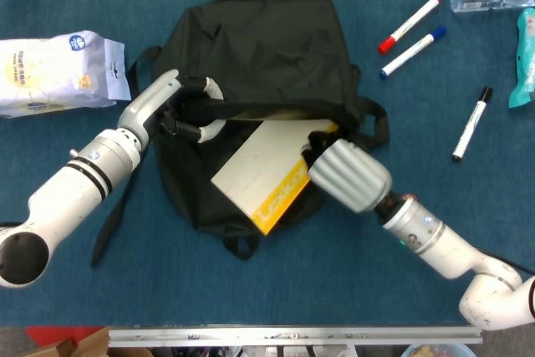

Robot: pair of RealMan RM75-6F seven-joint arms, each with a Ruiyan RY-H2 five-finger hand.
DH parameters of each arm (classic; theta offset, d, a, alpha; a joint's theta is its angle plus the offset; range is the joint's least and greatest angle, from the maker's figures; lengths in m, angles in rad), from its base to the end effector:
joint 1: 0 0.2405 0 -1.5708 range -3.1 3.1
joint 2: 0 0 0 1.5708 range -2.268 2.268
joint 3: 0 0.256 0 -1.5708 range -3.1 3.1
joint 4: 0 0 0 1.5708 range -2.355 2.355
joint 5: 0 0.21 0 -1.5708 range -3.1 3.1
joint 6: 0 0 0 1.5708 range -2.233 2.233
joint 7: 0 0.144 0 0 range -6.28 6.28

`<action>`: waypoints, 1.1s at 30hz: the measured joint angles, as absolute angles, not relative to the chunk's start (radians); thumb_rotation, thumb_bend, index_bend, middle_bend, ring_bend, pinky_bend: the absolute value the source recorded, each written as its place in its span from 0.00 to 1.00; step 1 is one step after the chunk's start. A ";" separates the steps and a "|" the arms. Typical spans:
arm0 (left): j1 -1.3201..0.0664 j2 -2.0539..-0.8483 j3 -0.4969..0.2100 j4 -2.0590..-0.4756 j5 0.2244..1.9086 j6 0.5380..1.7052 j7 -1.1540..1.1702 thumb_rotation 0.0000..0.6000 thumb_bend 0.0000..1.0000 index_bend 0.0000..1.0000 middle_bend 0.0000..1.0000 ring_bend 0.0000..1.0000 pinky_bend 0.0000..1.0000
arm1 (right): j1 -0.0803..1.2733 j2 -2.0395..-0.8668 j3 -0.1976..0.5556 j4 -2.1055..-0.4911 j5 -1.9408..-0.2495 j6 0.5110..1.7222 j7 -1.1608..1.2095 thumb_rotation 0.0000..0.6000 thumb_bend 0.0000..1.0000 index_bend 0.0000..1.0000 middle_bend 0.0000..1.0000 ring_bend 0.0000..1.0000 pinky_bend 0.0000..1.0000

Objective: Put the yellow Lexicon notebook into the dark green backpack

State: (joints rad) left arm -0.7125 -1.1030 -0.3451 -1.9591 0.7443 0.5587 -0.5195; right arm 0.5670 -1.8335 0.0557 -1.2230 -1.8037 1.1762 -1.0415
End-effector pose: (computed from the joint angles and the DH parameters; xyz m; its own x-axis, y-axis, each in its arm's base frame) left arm -0.1182 0.3133 0.0622 -0.5595 0.6075 0.5638 0.8165 0.2873 0.5008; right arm -0.1263 -0.2507 -0.0856 0.7675 0.5100 0.3885 -0.0875 -0.5170 0.8515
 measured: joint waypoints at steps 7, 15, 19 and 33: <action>-0.714 -1.097 -0.343 -1.964 0.750 0.548 -0.527 1.00 0.38 0.61 0.36 0.28 0.15 | 0.564 -1.830 0.093 -1.206 -1.767 1.179 -1.106 1.00 0.47 1.00 0.93 0.88 0.91; -0.714 -1.093 -0.344 -1.973 0.752 0.550 -0.533 1.00 0.38 0.60 0.36 0.28 0.15 | 0.556 -1.847 0.100 -1.238 -1.729 1.163 -1.223 1.00 0.48 1.00 0.93 0.88 0.92; -0.717 -1.092 -0.340 -1.976 0.748 0.553 -0.533 1.00 0.38 0.60 0.36 0.28 0.15 | 0.558 -1.881 0.099 -1.258 -1.713 1.152 -1.276 1.00 0.48 1.00 0.93 0.88 0.92; -0.724 -1.077 -0.338 -1.992 0.735 0.551 -0.537 1.00 0.38 0.60 0.35 0.28 0.15 | 0.570 -1.930 0.095 -1.204 -1.701 1.149 -1.335 1.00 0.48 1.00 0.94 0.89 0.92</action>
State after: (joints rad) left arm -0.7243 -1.0767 -0.3384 -1.9920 0.7347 0.5508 -0.5372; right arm 0.5696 -1.9301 0.0951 -1.2043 -1.7014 1.1485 -1.3352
